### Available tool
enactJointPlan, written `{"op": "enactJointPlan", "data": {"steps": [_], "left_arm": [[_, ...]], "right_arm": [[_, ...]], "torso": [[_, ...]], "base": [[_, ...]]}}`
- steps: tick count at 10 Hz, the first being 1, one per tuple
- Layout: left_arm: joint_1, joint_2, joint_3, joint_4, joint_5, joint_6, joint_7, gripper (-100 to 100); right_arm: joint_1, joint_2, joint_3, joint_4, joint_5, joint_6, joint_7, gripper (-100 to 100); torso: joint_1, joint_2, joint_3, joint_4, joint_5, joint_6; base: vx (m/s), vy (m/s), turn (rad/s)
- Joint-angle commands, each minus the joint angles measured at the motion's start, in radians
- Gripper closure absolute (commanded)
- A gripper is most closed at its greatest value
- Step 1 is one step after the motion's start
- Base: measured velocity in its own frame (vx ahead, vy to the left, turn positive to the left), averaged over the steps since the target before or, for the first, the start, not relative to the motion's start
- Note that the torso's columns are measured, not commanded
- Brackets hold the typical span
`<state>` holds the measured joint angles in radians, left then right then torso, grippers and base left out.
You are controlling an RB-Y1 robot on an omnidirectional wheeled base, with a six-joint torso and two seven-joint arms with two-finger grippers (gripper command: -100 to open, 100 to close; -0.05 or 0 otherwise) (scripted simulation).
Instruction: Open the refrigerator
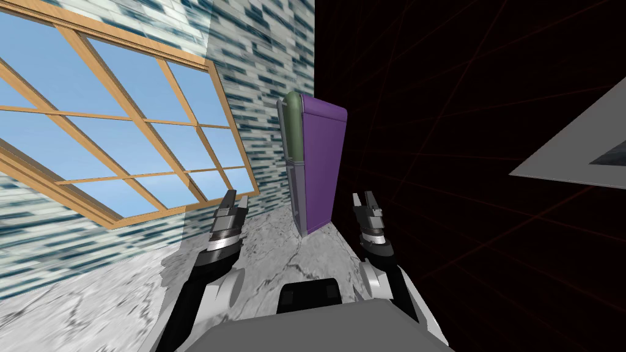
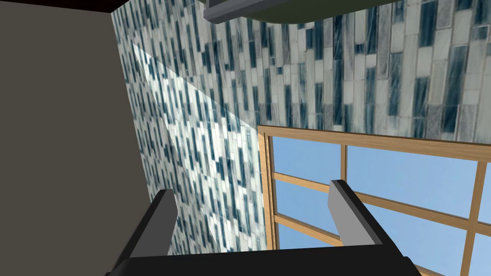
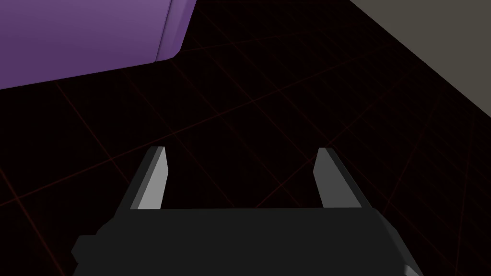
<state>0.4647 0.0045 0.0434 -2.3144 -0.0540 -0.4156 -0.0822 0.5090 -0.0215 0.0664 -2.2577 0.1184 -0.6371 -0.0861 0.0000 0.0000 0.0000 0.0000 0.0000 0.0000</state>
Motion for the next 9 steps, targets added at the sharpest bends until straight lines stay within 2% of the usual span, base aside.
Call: {"op": "enactJointPlan", "data": {"steps": [1, 9], "left_arm": [[0.0, 0.0, 0.0, 0.0, 0.0, 0.0, 0.0, 0], [0.0, 0.0, 0.0, 0.0, 0.0, 0.0, 0.0, 0]], "right_arm": [[0.0, 0.0, 0.0, 0.0, 0.0, 0.0, 0.0, 0], [0.0, 0.0, 0.0, 0.0, 0.0, 0.0, 0.0, 0]], "torso": [[0.0, 0.04, -0.082, 0.041, 0.0, 0.0], [0.0, 0.618, -1.234, 0.617, 0.0, 0.0]], "base": [[0.0, 0.0, 0.0], [0.0, 0.0, 0.0]]}}
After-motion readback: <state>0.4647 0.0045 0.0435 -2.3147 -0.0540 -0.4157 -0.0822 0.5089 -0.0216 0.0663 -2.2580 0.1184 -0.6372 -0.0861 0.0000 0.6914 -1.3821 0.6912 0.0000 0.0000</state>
